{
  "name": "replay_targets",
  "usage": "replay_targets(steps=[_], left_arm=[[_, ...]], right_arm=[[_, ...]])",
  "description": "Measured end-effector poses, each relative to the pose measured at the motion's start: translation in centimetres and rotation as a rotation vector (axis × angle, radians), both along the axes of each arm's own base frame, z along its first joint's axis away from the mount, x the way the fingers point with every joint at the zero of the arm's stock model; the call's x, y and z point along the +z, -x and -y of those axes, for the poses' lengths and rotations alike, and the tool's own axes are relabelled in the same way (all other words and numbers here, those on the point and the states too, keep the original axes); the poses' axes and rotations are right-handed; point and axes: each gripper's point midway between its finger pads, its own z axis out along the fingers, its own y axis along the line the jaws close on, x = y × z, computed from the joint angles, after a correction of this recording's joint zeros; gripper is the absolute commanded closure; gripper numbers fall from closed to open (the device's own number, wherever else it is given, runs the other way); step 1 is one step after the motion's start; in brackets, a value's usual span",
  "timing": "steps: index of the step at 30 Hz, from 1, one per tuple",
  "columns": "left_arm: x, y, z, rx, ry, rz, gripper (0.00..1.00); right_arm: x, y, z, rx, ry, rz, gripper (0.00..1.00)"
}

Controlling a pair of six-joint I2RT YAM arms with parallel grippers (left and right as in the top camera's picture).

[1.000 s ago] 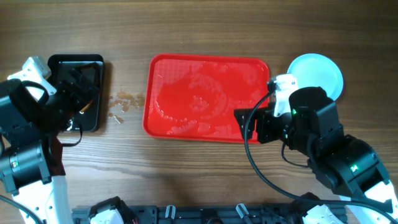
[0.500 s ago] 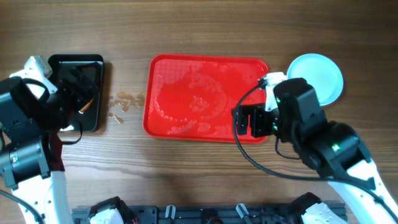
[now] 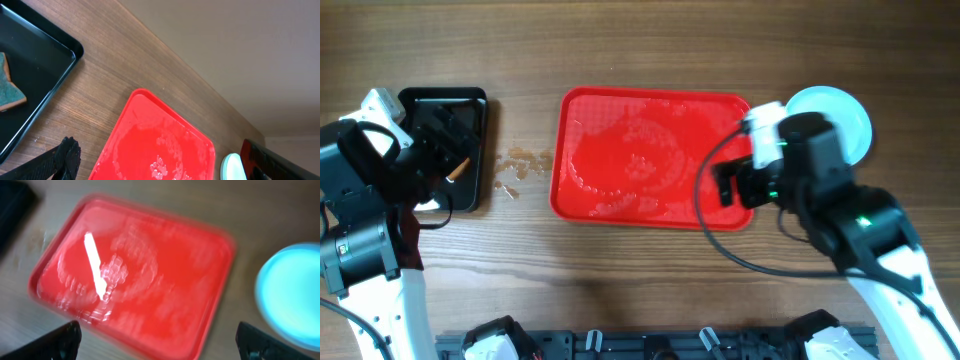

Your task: Clean dirty plates on tray and stack at the side

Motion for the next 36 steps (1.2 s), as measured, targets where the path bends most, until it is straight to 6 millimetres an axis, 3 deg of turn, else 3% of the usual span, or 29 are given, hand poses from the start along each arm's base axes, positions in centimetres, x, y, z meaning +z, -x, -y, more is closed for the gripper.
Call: replay_targets(steps=[5, 7, 12, 19, 27, 36], left_arm=[[0.0, 0.0, 0.0, 0.000, 0.000, 0.000, 0.00], [0.0, 0.0, 0.0, 0.000, 0.000, -0.001, 0.00], [0.0, 0.0, 0.0, 0.000, 0.000, -0.001, 0.00], [0.0, 0.0, 0.0, 0.000, 0.000, 0.000, 0.00], [0.0, 0.0, 0.0, 0.000, 0.000, -0.001, 0.00], [0.0, 0.0, 0.0, 0.000, 0.000, -0.001, 0.00]], right_arm=[[2.2, -1.4, 4.0, -0.090, -0.075, 0.275, 0.00], [1.8, -1.3, 5.1, -0.114, -0.088, 0.356, 0.00], [-1.7, 0.0, 6.9, -0.156, -0.099, 0.474, 0.00], [-5.2, 1.9, 7.8, -0.178, -0.100, 0.551, 0.00], [-4.5, 3.4, 8.7, -0.206, -0.103, 0.724, 0.00], [-5.3, 3.6, 9.6, -0.238, -0.093, 0.813, 0.00]])
